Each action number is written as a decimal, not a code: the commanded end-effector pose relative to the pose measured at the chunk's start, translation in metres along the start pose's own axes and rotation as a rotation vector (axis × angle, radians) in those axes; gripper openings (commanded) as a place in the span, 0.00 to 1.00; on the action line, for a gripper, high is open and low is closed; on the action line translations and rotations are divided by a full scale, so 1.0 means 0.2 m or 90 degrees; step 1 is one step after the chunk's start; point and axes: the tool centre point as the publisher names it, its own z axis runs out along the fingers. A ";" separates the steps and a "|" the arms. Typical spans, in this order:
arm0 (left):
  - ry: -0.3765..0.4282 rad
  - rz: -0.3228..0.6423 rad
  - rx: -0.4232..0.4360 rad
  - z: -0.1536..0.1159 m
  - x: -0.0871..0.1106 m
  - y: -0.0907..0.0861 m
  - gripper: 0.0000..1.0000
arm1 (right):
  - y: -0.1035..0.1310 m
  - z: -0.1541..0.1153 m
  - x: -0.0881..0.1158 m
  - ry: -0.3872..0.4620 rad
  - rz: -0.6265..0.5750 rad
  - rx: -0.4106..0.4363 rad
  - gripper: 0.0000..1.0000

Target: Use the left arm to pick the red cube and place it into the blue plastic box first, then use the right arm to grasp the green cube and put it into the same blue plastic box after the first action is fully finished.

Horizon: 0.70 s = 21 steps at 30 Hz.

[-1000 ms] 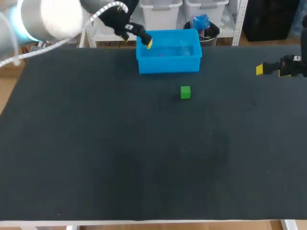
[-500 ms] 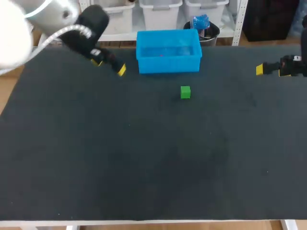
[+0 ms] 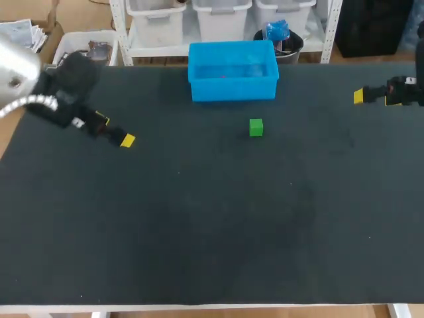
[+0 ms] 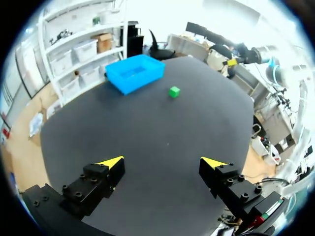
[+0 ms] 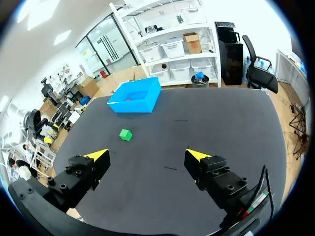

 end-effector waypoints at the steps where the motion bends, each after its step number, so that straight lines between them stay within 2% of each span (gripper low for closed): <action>1: -0.193 0.009 0.014 -0.01 0.03 0.01 1.00 | 0.00 0.00 0.00 0.001 0.000 0.001 1.00; 10: -0.184 0.032 0.035 -0.01 -0.05 0.00 1.00 | 0.00 0.00 0.00 0.001 0.000 0.001 1.00; 21: -0.162 0.046 0.038 -0.01 -0.06 0.00 1.00 | 0.00 0.00 0.00 0.001 0.000 0.001 1.00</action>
